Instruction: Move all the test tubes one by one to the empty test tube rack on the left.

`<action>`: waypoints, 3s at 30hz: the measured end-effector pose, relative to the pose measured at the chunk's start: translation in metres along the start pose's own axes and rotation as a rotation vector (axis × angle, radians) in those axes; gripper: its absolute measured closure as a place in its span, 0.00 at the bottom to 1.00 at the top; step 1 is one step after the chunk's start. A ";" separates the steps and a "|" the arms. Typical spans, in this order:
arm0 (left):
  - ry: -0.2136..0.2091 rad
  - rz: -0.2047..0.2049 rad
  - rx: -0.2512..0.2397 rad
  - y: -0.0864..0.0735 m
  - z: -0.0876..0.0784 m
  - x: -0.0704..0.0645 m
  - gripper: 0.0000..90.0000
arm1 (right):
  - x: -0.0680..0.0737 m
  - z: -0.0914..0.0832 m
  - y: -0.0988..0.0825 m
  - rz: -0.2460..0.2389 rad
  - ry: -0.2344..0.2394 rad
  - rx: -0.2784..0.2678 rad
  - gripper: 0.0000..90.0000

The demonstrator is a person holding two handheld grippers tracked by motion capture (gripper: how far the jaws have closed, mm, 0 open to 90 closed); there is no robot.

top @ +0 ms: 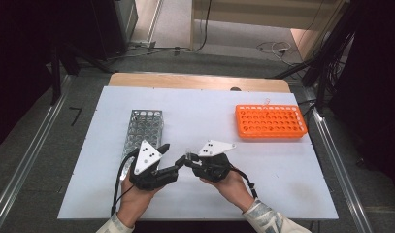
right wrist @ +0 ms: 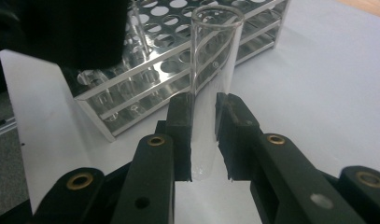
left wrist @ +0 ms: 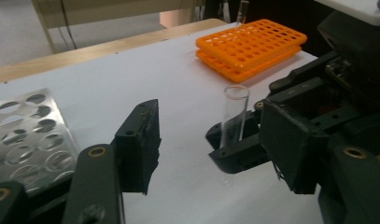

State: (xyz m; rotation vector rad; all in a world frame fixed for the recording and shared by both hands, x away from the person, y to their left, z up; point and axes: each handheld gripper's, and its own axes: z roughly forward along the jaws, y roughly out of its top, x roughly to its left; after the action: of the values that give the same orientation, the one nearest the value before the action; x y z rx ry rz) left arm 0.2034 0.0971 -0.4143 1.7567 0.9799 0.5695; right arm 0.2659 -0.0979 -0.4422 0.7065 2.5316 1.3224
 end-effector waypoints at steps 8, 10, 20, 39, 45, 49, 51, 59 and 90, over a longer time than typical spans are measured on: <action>-0.036 0.023 0.009 0.000 0.007 -0.005 0.71 | 0.007 0.001 0.001 -0.018 0.018 0.000 0.81; -0.038 0.025 0.014 -0.001 0.008 -0.005 0.74 | 0.008 0.001 0.001 -0.021 0.020 -0.004 0.81; -0.047 0.027 0.023 0.000 0.012 -0.006 0.83 | 0.010 0.002 0.001 -0.023 0.026 0.000 0.81; -0.001 -0.019 -0.035 0.013 -0.005 0.016 0.83 | 0.006 -0.003 0.004 -0.008 0.036 -0.017 0.29; 0.028 -0.037 -0.050 0.016 -0.010 0.026 0.83 | 0.005 -0.003 0.004 -0.001 0.025 -0.014 0.26; 0.044 -0.048 -0.056 0.017 -0.013 0.032 0.83 | 0.004 -0.004 0.003 0.004 0.020 -0.012 0.26; 0.055 -0.055 -0.060 0.017 -0.014 0.036 0.83 | 0.004 -0.004 0.003 0.004 0.019 -0.011 0.26; 0.096 -0.069 -0.071 0.017 -0.022 0.048 0.83 | 0.002 -0.004 0.003 0.001 0.010 -0.007 0.26; 0.215 -0.047 0.023 -0.014 -0.009 0.064 0.83 | 0.000 -0.006 0.000 0.007 -0.007 0.003 0.27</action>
State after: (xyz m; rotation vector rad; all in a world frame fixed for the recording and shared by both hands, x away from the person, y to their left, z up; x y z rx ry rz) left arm 0.2271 0.1571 -0.4274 1.7131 1.1770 0.7304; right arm 0.2638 -0.1021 -0.4389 0.7198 2.5289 1.3162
